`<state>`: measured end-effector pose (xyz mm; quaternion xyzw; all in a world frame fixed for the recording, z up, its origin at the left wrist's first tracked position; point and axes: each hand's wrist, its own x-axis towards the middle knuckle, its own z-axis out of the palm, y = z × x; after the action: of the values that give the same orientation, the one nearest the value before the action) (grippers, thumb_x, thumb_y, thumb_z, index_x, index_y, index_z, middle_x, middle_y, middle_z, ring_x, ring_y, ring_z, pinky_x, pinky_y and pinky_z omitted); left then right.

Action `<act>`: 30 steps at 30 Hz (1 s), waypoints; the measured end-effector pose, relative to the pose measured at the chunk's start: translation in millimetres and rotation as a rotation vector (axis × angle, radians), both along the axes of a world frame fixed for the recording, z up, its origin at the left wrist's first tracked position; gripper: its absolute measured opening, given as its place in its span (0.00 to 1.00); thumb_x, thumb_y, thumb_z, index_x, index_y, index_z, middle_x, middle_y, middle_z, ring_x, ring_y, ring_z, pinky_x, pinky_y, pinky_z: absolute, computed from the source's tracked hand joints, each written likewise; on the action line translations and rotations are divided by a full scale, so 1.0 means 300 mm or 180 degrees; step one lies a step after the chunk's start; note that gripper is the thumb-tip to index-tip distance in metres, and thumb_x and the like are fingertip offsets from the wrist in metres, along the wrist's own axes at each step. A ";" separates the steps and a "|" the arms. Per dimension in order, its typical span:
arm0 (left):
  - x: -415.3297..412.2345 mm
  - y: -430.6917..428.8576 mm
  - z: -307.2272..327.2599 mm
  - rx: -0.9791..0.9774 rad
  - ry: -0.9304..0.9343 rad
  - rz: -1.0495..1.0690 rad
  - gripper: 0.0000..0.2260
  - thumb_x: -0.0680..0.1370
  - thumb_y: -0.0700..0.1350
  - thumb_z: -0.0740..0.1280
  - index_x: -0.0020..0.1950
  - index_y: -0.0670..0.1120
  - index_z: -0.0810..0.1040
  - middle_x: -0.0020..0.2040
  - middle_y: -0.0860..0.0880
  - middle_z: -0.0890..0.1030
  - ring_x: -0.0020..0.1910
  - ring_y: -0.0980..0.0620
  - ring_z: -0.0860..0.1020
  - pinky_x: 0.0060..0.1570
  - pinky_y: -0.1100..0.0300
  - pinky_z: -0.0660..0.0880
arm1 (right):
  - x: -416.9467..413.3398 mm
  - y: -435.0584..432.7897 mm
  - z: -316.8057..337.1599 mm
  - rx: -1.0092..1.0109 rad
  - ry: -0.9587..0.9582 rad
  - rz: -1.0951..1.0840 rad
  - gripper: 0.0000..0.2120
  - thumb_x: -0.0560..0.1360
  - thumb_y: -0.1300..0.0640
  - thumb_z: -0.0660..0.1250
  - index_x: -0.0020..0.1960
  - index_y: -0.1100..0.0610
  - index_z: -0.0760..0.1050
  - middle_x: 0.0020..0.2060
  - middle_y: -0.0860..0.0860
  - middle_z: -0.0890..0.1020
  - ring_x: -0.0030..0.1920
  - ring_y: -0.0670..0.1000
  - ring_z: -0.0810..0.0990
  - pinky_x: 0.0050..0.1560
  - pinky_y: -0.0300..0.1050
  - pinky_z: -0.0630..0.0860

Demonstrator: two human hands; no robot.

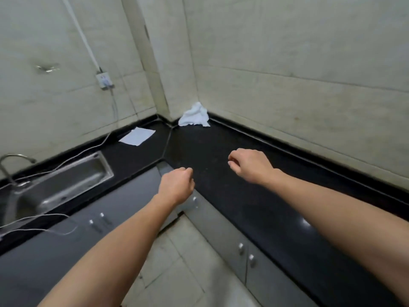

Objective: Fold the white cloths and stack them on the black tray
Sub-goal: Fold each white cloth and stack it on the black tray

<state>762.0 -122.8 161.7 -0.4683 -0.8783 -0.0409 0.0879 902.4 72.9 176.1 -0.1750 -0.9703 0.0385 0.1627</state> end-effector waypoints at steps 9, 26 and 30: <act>-0.503 -0.213 -0.006 -0.0216 0.0033 0.0453 0.10 0.78 0.48 0.59 0.52 0.44 0.75 0.51 0.45 0.80 0.50 0.42 0.78 0.43 0.54 0.72 | -0.602 -0.150 -0.021 0.0017 -0.0137 0.0500 0.12 0.80 0.47 0.57 0.56 0.51 0.75 0.53 0.50 0.79 0.51 0.56 0.79 0.46 0.49 0.74; -1.425 -0.183 -0.093 -0.0446 -0.0083 0.1116 0.09 0.78 0.47 0.58 0.48 0.45 0.74 0.47 0.46 0.78 0.47 0.42 0.79 0.40 0.53 0.71 | -1.754 -0.006 -0.148 0.0388 -0.0438 0.1293 0.14 0.80 0.48 0.56 0.57 0.53 0.75 0.51 0.51 0.78 0.49 0.55 0.79 0.42 0.48 0.73; -1.576 -0.213 -0.141 -0.0456 -0.0297 0.1290 0.09 0.78 0.48 0.59 0.51 0.45 0.75 0.49 0.46 0.79 0.49 0.42 0.79 0.44 0.51 0.74 | -1.964 -0.036 -0.228 0.0338 -0.0695 0.1549 0.14 0.80 0.47 0.56 0.58 0.53 0.74 0.51 0.51 0.78 0.48 0.54 0.79 0.41 0.48 0.73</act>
<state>289.2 -186.5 119.5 -0.2848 -0.9582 0.0185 0.0201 313.1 62.1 107.8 0.0690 -0.9962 0.0063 0.0520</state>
